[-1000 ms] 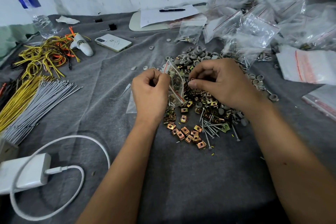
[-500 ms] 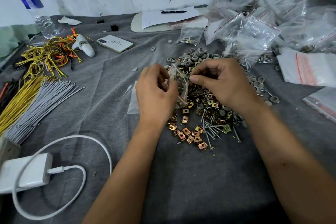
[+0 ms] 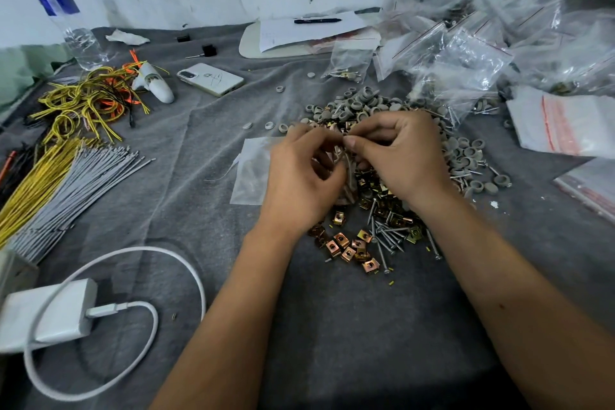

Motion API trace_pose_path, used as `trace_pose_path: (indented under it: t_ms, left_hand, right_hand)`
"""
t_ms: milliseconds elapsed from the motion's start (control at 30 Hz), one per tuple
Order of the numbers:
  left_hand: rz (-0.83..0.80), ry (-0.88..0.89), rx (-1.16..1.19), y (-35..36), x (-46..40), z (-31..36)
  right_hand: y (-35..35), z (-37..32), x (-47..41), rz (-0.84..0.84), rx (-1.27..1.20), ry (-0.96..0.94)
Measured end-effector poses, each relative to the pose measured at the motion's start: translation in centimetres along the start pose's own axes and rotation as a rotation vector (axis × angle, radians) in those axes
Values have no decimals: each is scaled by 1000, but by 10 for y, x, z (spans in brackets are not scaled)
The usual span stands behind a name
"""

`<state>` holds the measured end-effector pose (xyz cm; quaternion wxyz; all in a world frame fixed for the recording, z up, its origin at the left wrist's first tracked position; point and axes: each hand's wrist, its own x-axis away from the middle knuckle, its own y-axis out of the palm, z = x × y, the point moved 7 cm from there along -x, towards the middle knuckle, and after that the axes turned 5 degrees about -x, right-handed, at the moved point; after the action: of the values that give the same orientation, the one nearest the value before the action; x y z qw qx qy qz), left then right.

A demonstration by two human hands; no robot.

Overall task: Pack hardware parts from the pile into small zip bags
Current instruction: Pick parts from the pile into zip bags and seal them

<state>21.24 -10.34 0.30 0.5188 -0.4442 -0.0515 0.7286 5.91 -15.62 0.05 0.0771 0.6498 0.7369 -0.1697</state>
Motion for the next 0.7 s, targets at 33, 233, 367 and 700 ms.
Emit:
trace_pose_path:
  t_ms: [33,233,367,700]
  left_hand:
    - [-8,-7,-9,0,-1,0]
    - [-24,-7,-115,-8,-2,-2]
    - [118,-112,-111,-25,-4,-16]
    - [188,-215,28,-22,-2,-24]
  right_hand:
    - [1,0,0,-15,17,-1]
    - [-5,1,-3,-25,94,21]
    - [-20,-2,-5,40,136,-8]
    - [10,-12,3,-58,400,-136]
